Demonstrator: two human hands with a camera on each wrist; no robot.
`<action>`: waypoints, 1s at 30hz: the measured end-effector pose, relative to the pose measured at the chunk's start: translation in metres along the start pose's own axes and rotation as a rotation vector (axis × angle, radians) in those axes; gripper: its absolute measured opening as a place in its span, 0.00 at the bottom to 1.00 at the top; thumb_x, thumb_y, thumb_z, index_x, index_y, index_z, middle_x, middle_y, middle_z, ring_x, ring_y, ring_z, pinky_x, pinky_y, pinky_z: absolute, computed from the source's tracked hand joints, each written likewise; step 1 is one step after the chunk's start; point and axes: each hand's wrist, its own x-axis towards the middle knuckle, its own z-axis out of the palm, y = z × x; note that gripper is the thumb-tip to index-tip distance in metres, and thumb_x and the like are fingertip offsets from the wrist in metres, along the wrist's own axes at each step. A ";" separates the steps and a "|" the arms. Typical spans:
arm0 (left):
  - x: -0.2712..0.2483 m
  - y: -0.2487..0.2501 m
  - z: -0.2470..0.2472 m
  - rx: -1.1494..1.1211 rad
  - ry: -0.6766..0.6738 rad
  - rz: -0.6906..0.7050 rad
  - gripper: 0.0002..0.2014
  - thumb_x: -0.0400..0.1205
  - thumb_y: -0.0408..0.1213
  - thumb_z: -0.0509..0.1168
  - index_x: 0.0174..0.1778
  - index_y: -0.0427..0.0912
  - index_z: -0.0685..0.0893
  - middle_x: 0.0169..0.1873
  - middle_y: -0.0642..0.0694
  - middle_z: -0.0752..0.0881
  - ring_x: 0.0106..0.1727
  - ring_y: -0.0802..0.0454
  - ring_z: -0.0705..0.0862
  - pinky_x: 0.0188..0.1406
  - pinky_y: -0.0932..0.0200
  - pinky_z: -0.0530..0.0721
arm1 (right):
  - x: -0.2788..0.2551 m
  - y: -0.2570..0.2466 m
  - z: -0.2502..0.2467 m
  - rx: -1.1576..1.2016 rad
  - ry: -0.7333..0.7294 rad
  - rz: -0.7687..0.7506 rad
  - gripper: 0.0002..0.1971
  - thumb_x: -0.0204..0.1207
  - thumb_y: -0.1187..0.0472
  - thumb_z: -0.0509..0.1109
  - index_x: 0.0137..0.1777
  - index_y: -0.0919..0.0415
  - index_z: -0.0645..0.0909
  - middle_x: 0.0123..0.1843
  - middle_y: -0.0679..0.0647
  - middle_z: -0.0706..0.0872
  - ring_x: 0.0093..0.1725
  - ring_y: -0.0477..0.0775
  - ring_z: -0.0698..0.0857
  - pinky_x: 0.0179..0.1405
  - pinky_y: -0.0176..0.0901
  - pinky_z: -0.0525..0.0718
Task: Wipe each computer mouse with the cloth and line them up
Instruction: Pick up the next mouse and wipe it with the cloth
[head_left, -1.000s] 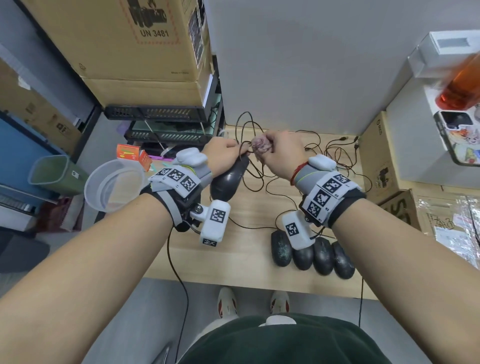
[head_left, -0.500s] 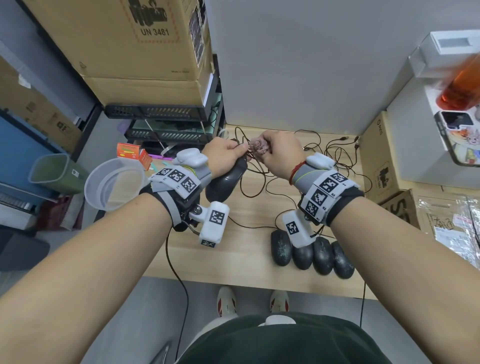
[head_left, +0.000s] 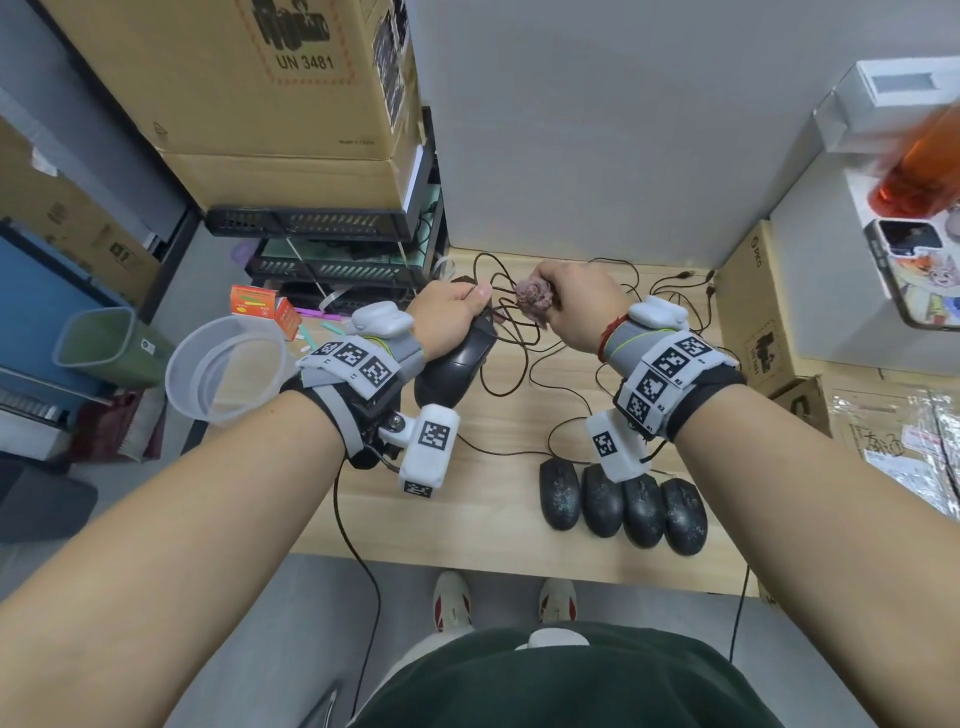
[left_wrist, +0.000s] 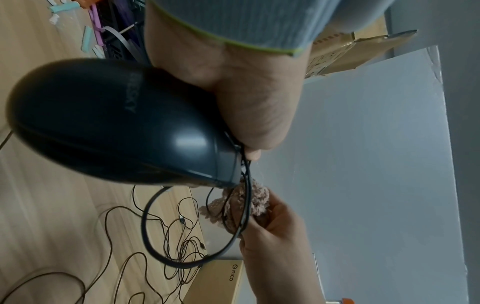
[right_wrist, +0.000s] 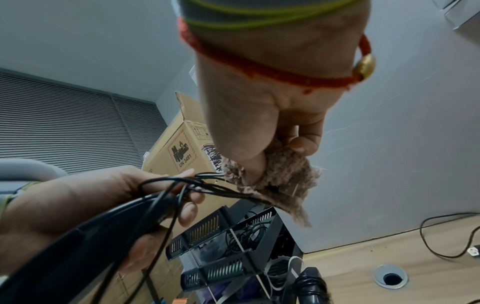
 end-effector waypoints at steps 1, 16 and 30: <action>-0.003 0.002 0.001 0.000 -0.010 -0.004 0.24 0.91 0.50 0.56 0.30 0.45 0.81 0.26 0.52 0.77 0.31 0.54 0.73 0.36 0.56 0.69 | 0.001 0.001 0.001 -0.018 0.007 0.021 0.08 0.79 0.57 0.67 0.56 0.55 0.82 0.50 0.59 0.89 0.52 0.68 0.84 0.40 0.48 0.76; -0.001 -0.003 -0.013 -0.103 0.010 0.002 0.23 0.92 0.49 0.54 0.43 0.43 0.90 0.48 0.43 0.91 0.51 0.47 0.85 0.56 0.58 0.78 | -0.004 -0.004 -0.010 0.259 0.070 0.033 0.08 0.78 0.55 0.74 0.54 0.56 0.86 0.39 0.50 0.86 0.44 0.58 0.86 0.47 0.46 0.81; 0.002 -0.027 -0.006 -0.395 0.139 -0.489 0.22 0.92 0.41 0.55 0.76 0.30 0.71 0.73 0.28 0.78 0.73 0.31 0.78 0.62 0.47 0.80 | -0.033 -0.060 0.026 0.473 0.123 -0.263 0.14 0.70 0.61 0.79 0.55 0.56 0.84 0.48 0.52 0.85 0.44 0.50 0.82 0.45 0.44 0.80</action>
